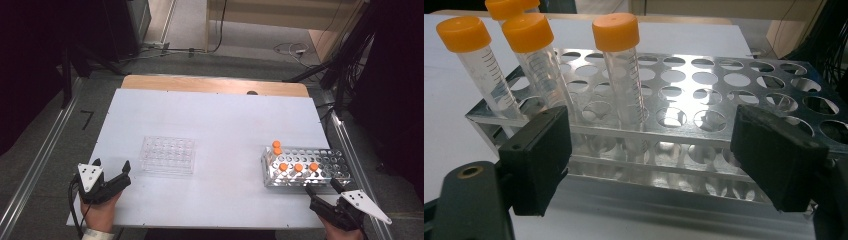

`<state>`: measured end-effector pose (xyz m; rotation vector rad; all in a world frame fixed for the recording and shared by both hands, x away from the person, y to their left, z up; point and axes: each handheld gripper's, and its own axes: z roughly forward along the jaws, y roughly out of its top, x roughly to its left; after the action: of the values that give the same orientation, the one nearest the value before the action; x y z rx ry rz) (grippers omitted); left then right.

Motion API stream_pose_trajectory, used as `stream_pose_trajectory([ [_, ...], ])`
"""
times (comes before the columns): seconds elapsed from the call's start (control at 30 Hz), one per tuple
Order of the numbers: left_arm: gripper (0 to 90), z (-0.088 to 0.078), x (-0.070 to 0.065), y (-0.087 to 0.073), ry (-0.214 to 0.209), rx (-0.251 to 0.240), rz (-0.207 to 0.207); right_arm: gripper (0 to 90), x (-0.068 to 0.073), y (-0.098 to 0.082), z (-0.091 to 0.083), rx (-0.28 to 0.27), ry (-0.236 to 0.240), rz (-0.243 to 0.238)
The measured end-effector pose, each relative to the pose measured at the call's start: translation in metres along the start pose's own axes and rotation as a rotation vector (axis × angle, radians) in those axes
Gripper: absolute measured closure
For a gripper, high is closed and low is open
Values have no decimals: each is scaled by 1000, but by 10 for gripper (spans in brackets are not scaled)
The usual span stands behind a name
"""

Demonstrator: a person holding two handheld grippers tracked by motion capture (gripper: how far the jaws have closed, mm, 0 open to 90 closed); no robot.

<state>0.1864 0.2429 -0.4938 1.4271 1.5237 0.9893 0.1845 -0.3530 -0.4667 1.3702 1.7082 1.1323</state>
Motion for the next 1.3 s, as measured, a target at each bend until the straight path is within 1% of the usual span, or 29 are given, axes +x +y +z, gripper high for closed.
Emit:
stream_pose_trajectory([
  [0.27, 119, 0, 0, 0, 0, 0, 1, 209, 1, 2, 2, -7, 3, -3],
  [0.47, 119, 0, -1, 0, 2, 1, 1, 209, 2, 2, 2, -7, 4, -9],
  [0.63, 119, 0, -1, 0, 2, 1, 1, 240, 2, 4, 3, -13, 9, -11],
  [1.2, 119, 1, -2, 0, 3, -2, 0, 263, 4, 7, 8, -9, 10, -15],
  [1.3, 120, 1, -2, 0, 4, -2, 0, 278, 4, 8, 9, -10, 11, -20],
])
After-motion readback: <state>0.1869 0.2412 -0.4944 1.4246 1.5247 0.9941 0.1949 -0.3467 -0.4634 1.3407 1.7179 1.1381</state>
